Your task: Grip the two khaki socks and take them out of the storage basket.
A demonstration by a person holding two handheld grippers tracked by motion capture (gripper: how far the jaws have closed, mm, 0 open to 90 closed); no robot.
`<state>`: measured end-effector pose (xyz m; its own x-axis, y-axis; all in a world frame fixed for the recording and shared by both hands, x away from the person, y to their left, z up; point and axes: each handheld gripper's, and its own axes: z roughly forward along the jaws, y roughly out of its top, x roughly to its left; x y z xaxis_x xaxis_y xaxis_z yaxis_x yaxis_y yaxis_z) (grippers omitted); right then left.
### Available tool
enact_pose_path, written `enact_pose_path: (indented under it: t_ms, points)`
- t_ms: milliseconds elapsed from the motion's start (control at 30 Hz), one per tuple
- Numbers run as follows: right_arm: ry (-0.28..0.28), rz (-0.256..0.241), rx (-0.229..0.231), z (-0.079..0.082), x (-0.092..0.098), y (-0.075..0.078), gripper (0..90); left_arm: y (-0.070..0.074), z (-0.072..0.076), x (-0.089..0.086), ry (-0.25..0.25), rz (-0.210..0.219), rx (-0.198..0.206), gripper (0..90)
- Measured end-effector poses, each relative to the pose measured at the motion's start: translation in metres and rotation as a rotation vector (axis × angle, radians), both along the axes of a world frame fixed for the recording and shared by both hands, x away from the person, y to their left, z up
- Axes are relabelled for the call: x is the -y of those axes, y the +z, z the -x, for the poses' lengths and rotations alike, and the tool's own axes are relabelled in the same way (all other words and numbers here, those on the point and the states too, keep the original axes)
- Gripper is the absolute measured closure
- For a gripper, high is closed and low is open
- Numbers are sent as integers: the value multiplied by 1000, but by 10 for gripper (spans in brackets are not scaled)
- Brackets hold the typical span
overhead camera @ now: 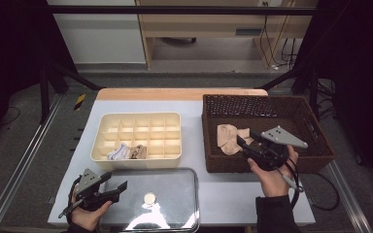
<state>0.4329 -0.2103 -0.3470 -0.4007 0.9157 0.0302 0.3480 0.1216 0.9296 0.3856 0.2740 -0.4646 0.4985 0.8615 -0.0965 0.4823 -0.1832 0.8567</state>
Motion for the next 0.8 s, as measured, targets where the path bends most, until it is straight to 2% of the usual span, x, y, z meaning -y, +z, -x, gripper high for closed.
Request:
enact_pose_path:
  t_ms: [333,567,700,800]
  points:
    - [-26,12,-41,-50,-3,6,538,-1,-1,0,4,-4,-7,270]
    - [-54,48,-70,-79,-6,3,538,-2,-1,-1,5,-4,-8,271]
    - [-62,42,-80,-93,-8,1,524,-2,-2,0,8,-8,-9,274]
    - [-80,59,-85,-102,-8,-1,521,-2,-2,-1,12,-9,-6,275]
